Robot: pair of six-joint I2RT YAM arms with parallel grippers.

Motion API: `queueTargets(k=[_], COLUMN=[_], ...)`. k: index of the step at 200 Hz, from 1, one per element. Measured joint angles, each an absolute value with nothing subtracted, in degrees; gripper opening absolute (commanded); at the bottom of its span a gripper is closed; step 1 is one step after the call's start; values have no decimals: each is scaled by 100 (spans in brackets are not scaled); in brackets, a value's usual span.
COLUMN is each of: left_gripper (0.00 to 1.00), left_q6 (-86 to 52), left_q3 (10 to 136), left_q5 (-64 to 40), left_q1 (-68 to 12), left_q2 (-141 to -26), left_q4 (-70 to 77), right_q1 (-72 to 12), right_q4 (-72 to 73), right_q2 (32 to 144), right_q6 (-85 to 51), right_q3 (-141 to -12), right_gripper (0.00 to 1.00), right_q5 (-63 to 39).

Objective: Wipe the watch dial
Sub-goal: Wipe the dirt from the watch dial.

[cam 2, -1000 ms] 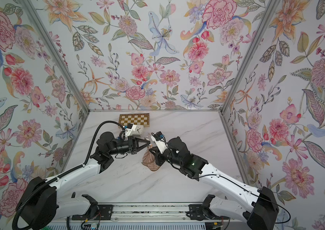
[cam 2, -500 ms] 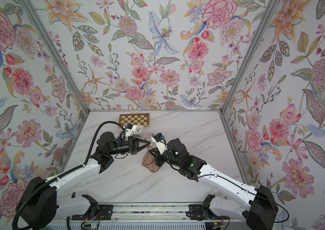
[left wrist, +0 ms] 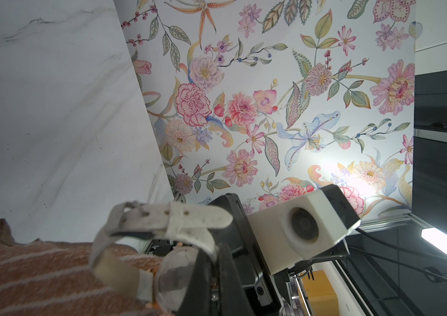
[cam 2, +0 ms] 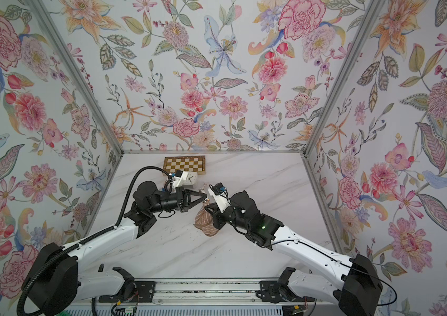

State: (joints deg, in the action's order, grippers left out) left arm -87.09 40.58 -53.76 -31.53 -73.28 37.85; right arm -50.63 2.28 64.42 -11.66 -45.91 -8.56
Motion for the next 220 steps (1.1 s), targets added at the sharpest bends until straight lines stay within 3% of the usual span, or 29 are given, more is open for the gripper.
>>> queueTargets(k=[220], left_gripper=[0], left_q6=[-8921], left_q3=[4047], left_q5=[-5378], left_q1=[-3153], left_q2=[-7330], left_q4=[4150], right_q1=[-5179], right_q4=[180], right_q2=[6401], right_q6=[-1229], right_q3=[-4563], right_gripper=[0], right_q5=[-832])
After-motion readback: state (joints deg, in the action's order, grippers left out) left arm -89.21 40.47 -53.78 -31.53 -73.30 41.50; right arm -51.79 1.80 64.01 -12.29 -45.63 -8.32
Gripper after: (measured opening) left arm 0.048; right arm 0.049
